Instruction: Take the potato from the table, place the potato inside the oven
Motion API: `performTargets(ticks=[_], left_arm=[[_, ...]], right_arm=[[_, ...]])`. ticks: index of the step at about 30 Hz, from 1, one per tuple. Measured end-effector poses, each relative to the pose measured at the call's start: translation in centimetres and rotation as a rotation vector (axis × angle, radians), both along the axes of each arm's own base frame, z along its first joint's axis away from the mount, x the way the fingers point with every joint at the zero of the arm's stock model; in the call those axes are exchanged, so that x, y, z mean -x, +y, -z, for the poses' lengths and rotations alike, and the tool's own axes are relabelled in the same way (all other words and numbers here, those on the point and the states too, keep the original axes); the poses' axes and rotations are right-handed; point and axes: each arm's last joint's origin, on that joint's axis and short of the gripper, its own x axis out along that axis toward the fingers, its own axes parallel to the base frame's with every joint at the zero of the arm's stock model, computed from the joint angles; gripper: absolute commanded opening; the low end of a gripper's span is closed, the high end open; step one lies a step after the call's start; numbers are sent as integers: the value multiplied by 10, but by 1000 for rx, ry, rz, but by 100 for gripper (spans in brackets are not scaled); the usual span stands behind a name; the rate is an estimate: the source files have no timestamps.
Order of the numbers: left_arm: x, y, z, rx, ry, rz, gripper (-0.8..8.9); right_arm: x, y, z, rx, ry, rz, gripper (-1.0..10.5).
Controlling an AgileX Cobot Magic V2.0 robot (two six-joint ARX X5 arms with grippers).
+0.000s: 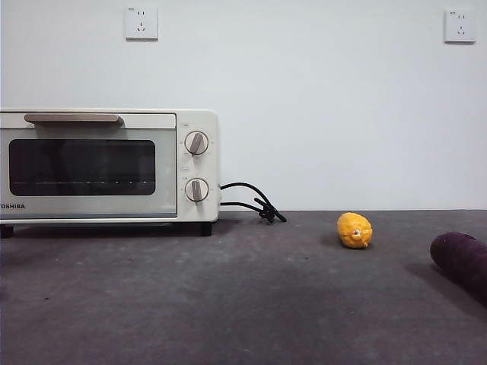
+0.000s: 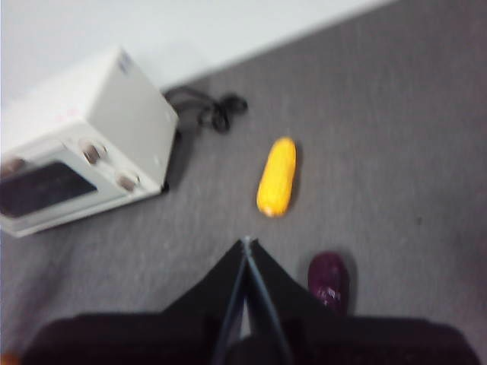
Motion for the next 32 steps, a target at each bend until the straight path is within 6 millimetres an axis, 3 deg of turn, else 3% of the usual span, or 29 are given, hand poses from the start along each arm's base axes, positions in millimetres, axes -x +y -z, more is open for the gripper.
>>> performTargets(ticks=[6,12,16,22,32], left_arm=[[-44,-1,-8,38,81,77,-4],[-84,1,-14,76,127,133,-5],[-109,11,-12,129,167,157,-5],[-143,30,0,222,229,185,-5],[-170,49,23,291,298,116,-5]], right_arm=[[-29,3,-11,-47,61,-134,1],[-44,7,-25,-80,37,-330,1],[-46,10,-28,-119,14,-470,1],[-45,11,-30,-121,-4,-514,1],[-44,11,-28,-129,8,-546,1]])
